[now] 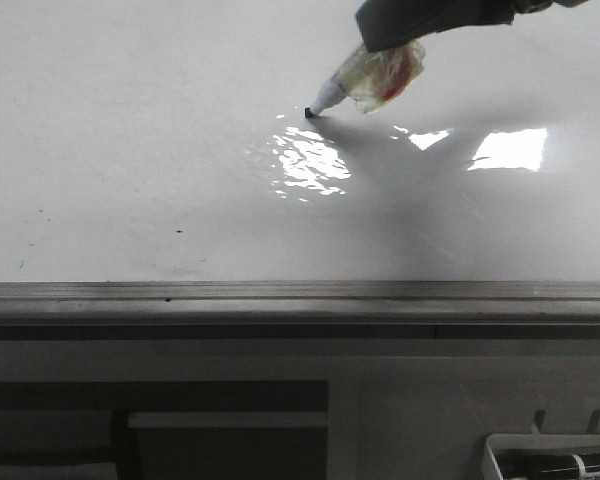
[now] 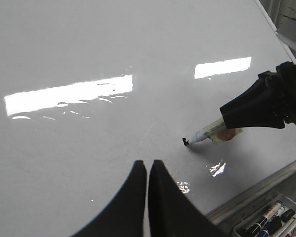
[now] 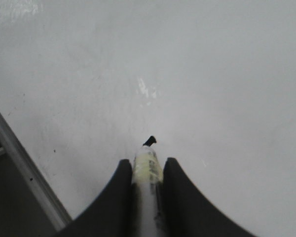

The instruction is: Write number 5 on whiteboard

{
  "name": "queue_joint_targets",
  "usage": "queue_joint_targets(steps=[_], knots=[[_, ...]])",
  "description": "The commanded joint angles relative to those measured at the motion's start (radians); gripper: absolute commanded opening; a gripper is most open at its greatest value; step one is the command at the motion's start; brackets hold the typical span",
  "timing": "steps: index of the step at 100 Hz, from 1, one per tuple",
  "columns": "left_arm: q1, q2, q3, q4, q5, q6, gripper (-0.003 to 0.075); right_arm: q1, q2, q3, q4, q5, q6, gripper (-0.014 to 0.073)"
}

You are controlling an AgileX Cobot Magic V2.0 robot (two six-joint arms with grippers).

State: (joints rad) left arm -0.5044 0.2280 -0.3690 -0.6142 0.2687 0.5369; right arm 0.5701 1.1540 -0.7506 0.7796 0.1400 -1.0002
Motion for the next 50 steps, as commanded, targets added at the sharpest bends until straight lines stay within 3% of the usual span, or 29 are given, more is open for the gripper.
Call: queue_joint_targets(steps=[1, 34, 50], knots=[[0.000, 0.011, -0.027, -0.029, -0.052, -0.011, -0.0020, -0.003, -0.005, 0.006, -0.001, -0.023, -0.002, -0.0040], [0.000, 0.011, -0.027, -0.030, -0.046, -0.011, -0.0020, -0.005, -0.029, 0.015, -0.003, -0.039, -0.002, -0.0040], [0.000, 0.011, -0.027, -0.030, -0.046, -0.011, -0.0020, -0.060, -0.066, 0.015, -0.003, -0.017, -0.002, -0.0040]])
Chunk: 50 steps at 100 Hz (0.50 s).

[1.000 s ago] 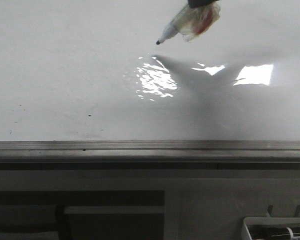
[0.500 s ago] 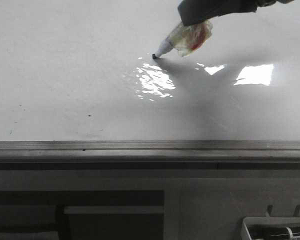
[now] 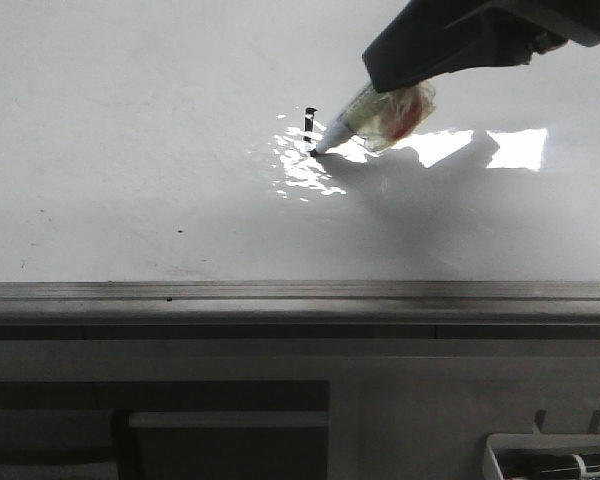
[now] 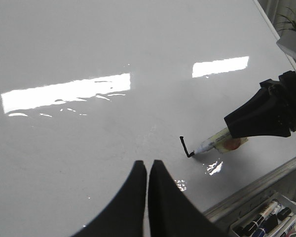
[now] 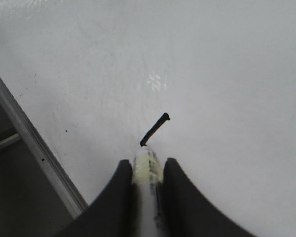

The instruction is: Write number 5 on whiteboard

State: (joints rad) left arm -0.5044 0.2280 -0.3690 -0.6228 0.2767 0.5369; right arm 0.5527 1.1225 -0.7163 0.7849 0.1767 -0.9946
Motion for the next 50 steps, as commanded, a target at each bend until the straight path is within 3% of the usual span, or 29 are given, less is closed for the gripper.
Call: queue_joint_targets(steps=[1, 20, 34, 50], knots=[[0.000, 0.011, -0.027, -0.022, -0.054, -0.011, -0.0020, -0.046, -0.037, -0.019, -0.008, -0.048, -0.007, -0.0040], [0.000, 0.011, -0.027, -0.022, -0.054, -0.011, -0.0020, -0.124, -0.067, -0.019, -0.008, 0.095, -0.007, -0.0040], [0.000, 0.011, -0.027, -0.022, -0.054, -0.011, -0.0020, -0.117, -0.059, -0.014, -0.008, 0.155, 0.032, -0.0040], [0.000, 0.011, -0.027, -0.022, -0.054, -0.011, -0.0020, -0.053, -0.002, -0.014, 0.003, 0.114, 0.048, -0.0040]])
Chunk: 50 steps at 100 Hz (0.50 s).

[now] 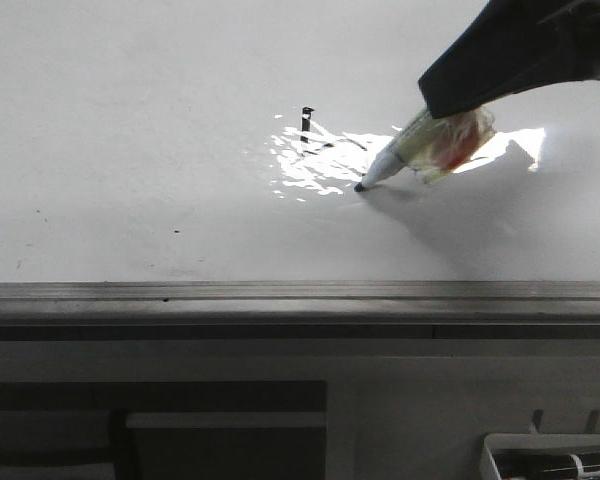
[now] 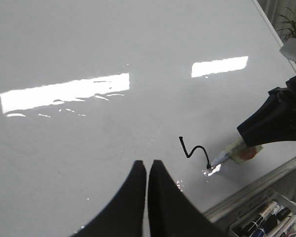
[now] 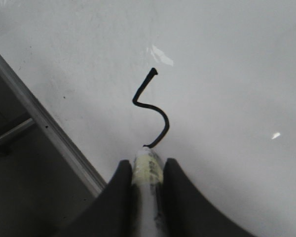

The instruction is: Write number 5 on whiteboard

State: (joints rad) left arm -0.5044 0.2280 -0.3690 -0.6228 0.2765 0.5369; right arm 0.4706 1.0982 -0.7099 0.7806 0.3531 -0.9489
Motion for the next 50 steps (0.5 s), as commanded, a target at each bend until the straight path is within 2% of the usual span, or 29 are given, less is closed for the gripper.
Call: queue_joint_targets(steps=[1, 23, 39, 50], knots=[[0.000, 0.011, -0.027, -0.022, -0.053, -0.011, -0.0020, 0.038, 0.025, -0.020, 0.007, -0.069, 0.003, -0.0040], [0.000, 0.011, -0.027, -0.022, -0.053, -0.011, -0.0020, 0.149, 0.083, -0.027, 0.007, -0.152, 0.003, -0.0040], [0.000, 0.011, -0.027, -0.022, -0.053, -0.011, -0.0020, 0.154, 0.013, -0.079, 0.005, -0.124, 0.001, -0.0040], [0.000, 0.011, -0.027, -0.024, -0.051, -0.011, -0.0020, 0.154, -0.028, -0.106, -0.030, -0.181, 0.001, -0.0040]])
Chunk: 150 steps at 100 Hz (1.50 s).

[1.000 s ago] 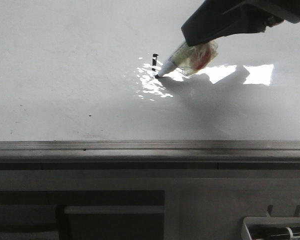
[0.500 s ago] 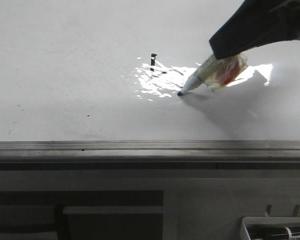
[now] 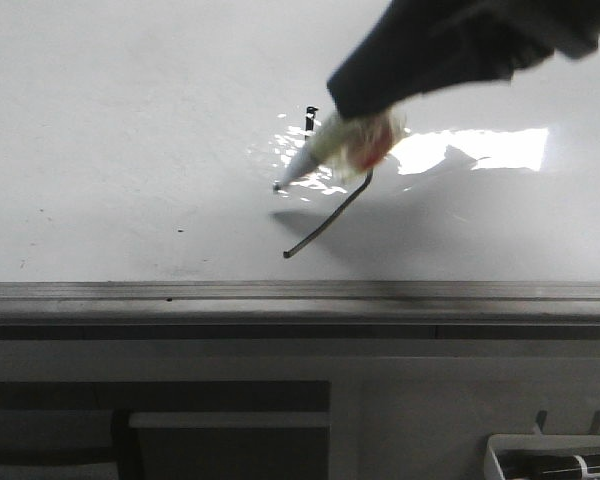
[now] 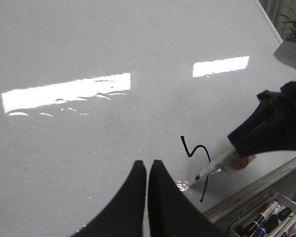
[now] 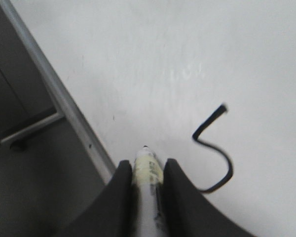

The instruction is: Write number 5 on whiteboard

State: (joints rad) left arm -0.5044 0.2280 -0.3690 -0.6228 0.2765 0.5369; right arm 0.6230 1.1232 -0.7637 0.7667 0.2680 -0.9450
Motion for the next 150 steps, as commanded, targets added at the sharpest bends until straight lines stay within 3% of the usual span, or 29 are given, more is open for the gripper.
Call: queue_joint_targets(steps=[1, 13, 71, 98, 116, 150], knots=[[0.000, 0.011, -0.027, -0.024, -0.051, -0.011, -0.0020, 0.001, -0.056, -0.052, -0.017, -0.103, -0.003, -0.0040], [0.000, 0.011, -0.027, -0.024, -0.051, -0.011, -0.0020, -0.019, -0.050, -0.052, -0.033, -0.166, -0.003, -0.0040], [0.000, 0.011, -0.027, -0.024, -0.031, -0.011, -0.0020, -0.087, 0.036, -0.050, -0.020, -0.182, -0.003, -0.0040], [0.000, 0.011, -0.027, -0.024, -0.031, -0.011, -0.0020, -0.204, 0.029, -0.049, -0.020, -0.058, -0.003, -0.0040], [0.000, 0.011, -0.027, -0.024, -0.031, -0.011, -0.0020, -0.264, -0.026, -0.038, -0.020, -0.050, -0.003, -0.0040], [0.000, 0.011, -0.027, -0.044, -0.030, -0.011, -0.0020, -0.284, -0.074, -0.052, -0.005, 0.020, -0.003, -0.0041]])
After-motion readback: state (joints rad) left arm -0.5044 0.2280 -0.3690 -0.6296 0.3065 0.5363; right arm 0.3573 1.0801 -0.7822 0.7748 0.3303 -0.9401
